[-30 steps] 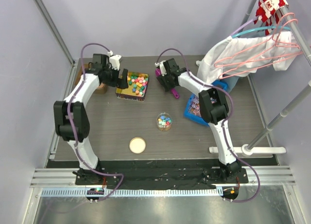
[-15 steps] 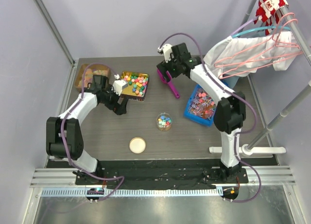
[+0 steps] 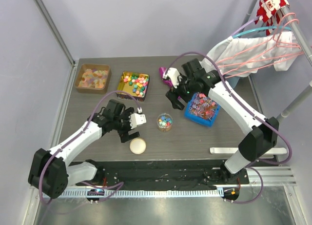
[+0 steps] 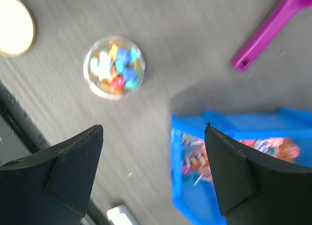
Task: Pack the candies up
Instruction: Move the storage box to the center of the board, then pick up the bottle lid at the center of the board, then close the bottle lid on the packing bottle.
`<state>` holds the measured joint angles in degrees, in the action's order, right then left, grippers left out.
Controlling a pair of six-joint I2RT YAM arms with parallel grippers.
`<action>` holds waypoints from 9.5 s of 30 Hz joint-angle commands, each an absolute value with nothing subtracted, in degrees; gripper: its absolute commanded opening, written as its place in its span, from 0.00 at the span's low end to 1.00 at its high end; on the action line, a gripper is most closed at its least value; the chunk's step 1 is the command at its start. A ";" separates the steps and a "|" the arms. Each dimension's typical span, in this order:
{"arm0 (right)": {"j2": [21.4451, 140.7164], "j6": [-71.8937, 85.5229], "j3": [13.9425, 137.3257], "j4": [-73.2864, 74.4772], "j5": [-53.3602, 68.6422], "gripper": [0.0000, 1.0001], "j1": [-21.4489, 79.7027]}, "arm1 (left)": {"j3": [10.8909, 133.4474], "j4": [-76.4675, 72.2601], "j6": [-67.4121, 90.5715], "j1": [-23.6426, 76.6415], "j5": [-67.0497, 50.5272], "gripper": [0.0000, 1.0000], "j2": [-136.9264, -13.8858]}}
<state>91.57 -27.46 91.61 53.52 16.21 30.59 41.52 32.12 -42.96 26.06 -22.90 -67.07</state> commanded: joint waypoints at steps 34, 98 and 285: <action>73.30 -29.71 71.98 47.29 16.26 0.88 28.56 | 32.70 26.63 -43.95 52.38 -7.47 0.63 -71.80; 78.13 -62.40 75.76 39.20 16.35 0.93 52.55 | 82.44 86.49 -64.08 26.89 -57.83 0.00 -85.34; 83.40 -41.22 71.81 15.03 -2.81 1.00 55.55 | 86.05 51.07 -12.57 14.77 -83.58 0.00 -105.20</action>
